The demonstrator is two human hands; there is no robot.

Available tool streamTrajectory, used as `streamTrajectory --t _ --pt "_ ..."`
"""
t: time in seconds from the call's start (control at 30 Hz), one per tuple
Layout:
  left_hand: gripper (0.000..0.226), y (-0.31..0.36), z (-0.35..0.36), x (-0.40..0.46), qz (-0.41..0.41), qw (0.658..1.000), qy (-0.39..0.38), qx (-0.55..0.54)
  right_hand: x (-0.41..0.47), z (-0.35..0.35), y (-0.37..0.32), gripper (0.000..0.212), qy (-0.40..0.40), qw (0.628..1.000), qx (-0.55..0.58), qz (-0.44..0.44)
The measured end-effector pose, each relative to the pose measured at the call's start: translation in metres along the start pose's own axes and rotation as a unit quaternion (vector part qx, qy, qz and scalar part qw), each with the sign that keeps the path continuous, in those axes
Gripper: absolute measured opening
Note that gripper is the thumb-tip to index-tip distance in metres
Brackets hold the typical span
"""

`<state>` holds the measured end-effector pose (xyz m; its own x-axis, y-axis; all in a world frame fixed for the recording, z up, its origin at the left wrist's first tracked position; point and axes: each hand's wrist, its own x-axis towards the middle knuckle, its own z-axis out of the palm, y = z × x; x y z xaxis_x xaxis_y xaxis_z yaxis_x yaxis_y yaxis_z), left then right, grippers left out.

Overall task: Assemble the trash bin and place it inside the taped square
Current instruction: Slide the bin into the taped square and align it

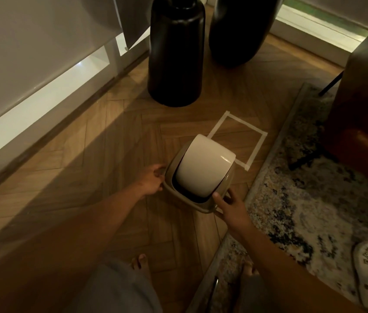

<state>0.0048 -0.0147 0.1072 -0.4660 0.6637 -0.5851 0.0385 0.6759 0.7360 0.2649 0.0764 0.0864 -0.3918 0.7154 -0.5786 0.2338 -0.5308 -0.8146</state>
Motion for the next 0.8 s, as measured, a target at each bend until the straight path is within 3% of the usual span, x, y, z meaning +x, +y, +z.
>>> streamTrajectory --t 0.27,0.57,0.73,0.8 --pt "0.045 -0.001 0.006 0.004 -0.008 1.000 0.009 -0.006 0.008 -0.008 0.005 0.015 0.051 0.993 0.026 0.100" --pt "0.046 0.013 0.030 0.005 -0.007 1.000 -0.014 -0.015 0.016 -0.029 0.007 0.019 0.108 0.987 0.005 0.122" --pt "0.045 0.012 0.031 0.002 -0.005 1.000 -0.014 -0.027 0.015 -0.031 0.005 0.016 0.132 0.987 -0.033 0.088" --pt "0.043 0.011 0.031 0.001 0.010 1.000 -0.007 -0.022 0.013 -0.029 0.004 0.027 0.129 0.987 -0.088 0.044"
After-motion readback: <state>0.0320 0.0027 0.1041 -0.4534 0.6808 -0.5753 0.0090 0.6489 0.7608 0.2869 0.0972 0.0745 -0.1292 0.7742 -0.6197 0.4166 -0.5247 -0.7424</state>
